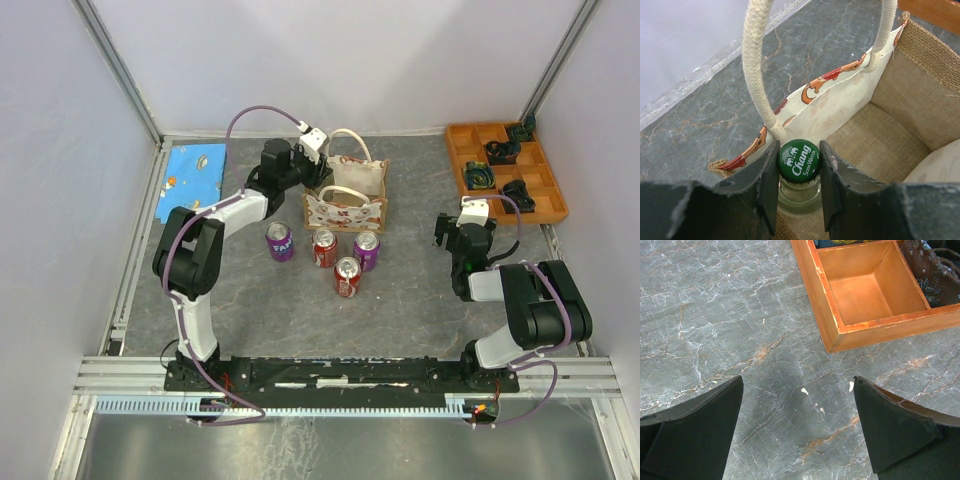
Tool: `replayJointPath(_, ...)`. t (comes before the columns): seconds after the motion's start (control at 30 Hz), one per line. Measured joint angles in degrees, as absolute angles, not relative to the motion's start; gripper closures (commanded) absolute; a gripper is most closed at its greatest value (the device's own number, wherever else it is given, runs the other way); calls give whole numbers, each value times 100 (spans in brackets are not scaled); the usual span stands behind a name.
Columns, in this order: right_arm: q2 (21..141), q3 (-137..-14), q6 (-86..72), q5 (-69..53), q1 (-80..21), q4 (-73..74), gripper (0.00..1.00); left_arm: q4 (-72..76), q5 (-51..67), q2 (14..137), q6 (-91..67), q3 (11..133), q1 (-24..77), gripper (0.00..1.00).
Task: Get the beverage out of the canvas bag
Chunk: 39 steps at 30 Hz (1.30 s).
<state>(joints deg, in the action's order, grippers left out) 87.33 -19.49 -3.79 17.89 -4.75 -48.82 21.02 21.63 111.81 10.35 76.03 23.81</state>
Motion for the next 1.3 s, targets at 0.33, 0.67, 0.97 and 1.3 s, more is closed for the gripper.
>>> replayJointPath(0.33,8733,-1949,-379,1789,-475,-4882,1,1562,2152,10842,926,7703,2381,97)
replayJointPath(0.67,8733,-1949,-379,1789,-475,-4880,1,1669,2237,10106,766,7837,2381,97)
replayJointPath(0.97,8733,-1949,-379,1789,-475,-4882,1,1315,2257,9236,683,7856,2383,97)
replayJointPath(1.3,8733,-1949,-379,1789,-475,-4880,1,89,1702,7474,751,7585,2475,97)
